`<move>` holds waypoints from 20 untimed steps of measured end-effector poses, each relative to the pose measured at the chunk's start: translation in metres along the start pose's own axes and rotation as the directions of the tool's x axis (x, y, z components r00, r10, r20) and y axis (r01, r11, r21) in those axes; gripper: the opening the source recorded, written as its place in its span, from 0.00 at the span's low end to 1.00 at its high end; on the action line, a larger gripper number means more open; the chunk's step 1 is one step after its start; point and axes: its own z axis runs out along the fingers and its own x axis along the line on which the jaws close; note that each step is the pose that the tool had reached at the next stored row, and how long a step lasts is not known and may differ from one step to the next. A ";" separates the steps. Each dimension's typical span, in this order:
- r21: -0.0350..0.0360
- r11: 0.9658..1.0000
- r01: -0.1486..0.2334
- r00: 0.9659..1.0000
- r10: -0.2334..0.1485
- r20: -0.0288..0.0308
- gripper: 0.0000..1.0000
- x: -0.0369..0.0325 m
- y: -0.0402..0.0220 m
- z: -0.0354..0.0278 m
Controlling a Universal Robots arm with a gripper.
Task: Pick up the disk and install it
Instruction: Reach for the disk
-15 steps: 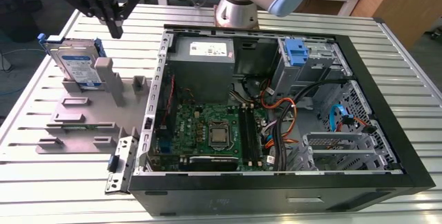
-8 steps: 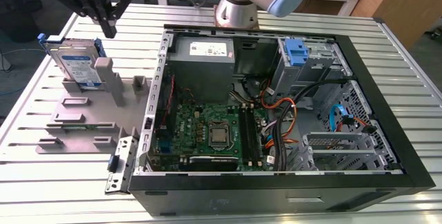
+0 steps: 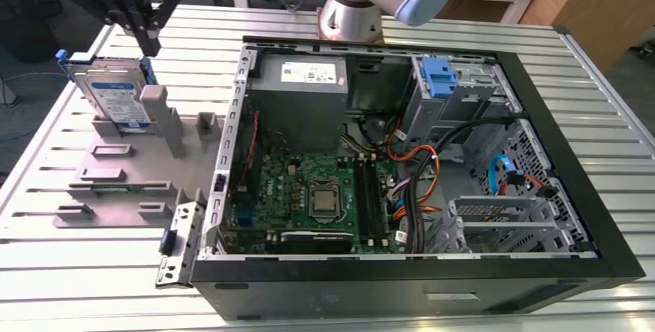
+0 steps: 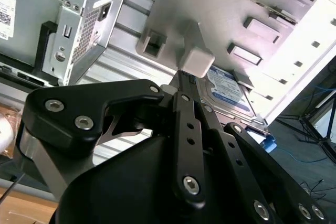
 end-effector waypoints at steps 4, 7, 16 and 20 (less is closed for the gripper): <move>0.000 1.000 0.000 1.000 0.000 0.000 0.11 0.0108 -0.0008 0.0005; 0.000 1.000 -0.001 1.000 0.001 0.000 0.11 0.0191 -0.0011 0.0011; 0.000 1.000 -0.003 1.000 0.003 0.000 0.11 0.0437 -0.0010 0.0039; 0.000 1.000 -0.004 1.000 0.004 0.000 0.11 0.0531 -0.0001 0.0056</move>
